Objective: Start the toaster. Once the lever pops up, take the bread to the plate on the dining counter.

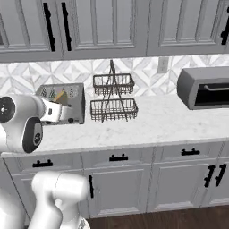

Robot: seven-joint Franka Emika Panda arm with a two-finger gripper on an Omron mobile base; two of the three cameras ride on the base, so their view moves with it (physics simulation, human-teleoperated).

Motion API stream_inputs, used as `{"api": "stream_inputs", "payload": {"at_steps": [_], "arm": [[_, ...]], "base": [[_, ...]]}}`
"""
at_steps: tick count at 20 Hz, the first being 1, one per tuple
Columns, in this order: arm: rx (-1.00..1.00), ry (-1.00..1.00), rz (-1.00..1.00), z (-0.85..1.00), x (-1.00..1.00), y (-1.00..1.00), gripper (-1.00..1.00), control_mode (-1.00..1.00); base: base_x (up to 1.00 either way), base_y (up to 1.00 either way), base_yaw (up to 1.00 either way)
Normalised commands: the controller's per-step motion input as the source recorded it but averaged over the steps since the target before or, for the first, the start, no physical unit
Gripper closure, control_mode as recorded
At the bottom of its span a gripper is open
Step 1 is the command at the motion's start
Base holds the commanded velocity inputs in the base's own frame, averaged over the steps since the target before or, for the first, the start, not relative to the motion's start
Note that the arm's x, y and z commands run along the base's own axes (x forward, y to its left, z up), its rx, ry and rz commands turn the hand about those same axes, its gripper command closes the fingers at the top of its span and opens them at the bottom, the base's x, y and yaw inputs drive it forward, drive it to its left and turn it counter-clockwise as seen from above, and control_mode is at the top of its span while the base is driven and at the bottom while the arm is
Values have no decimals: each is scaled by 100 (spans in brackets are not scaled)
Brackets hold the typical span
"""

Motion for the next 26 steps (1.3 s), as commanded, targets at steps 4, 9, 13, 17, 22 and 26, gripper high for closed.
{"api": "stream_inputs", "payload": {"at_steps": [4, 9, 13, 17, 22, 26], "arm": [[0, 0, 0, 0, 0, 0, 100, 100], [0, 0, 0, 0, 0, 0, 100, 100], [0, 0, 0, 0, 0, 0, 100, 100], [0, 0, 0, 0, 0, 0, 100, 100], [0, 0, 0, 0, 0, 0, 100, 100], [0, 0, 0, 0, 0, 0, 100, 100]], "base": [[0, 0, -100], [0, 0, -100], [0, 0, -100], [0, 0, -100], [0, 0, -100], [61, 33, -74]]}}
